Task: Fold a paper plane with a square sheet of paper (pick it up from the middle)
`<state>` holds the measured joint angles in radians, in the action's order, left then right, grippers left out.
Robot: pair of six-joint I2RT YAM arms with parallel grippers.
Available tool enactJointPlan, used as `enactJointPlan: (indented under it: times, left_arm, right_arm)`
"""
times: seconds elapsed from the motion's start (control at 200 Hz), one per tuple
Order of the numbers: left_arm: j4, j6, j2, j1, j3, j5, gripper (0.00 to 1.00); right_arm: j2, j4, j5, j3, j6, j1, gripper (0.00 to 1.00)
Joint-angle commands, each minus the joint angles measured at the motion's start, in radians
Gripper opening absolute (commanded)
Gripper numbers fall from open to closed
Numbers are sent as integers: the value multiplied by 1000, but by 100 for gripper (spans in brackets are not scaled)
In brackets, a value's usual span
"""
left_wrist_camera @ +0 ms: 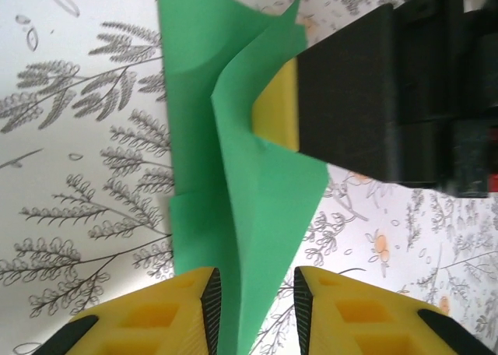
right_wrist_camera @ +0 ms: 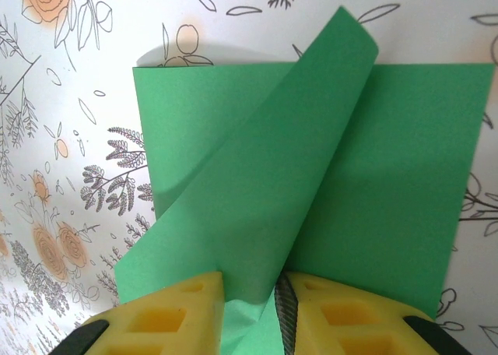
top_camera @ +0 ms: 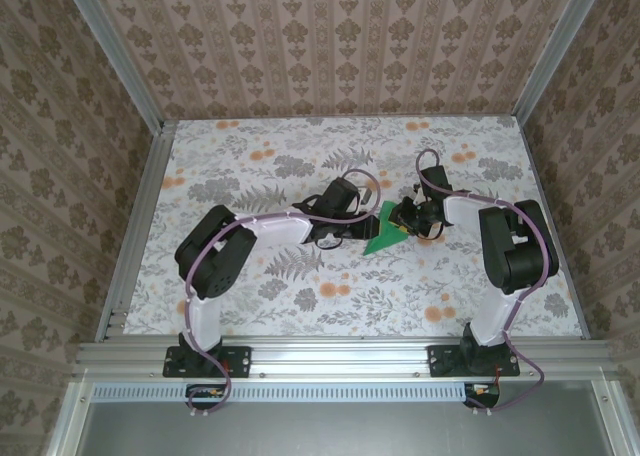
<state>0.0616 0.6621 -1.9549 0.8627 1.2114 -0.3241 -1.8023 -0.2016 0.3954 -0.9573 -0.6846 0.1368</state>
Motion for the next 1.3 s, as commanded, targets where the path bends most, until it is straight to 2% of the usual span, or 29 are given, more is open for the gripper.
enactJointPlan:
  times: [0.0, 0.34, 0.655, 1.295]
  left_arm:
    - [17, -6, 4, 4, 12, -17, 33]
    - [-40, -24, -108, 11, 138, -74, 23]
    - [-127, -41, -165, 12, 198, -30, 17]
    - [-166, -39, -201, 10, 213, 22, 8]
  right_arm:
    - [-45, -79, -78, 0, -13, 4, 28]
    - [-46, -75, -71, 6, -13, 4, 28]
    - [-48, -75, -70, 4, -13, 4, 28]
    - [-51, -77, -69, 3, -12, 4, 28]
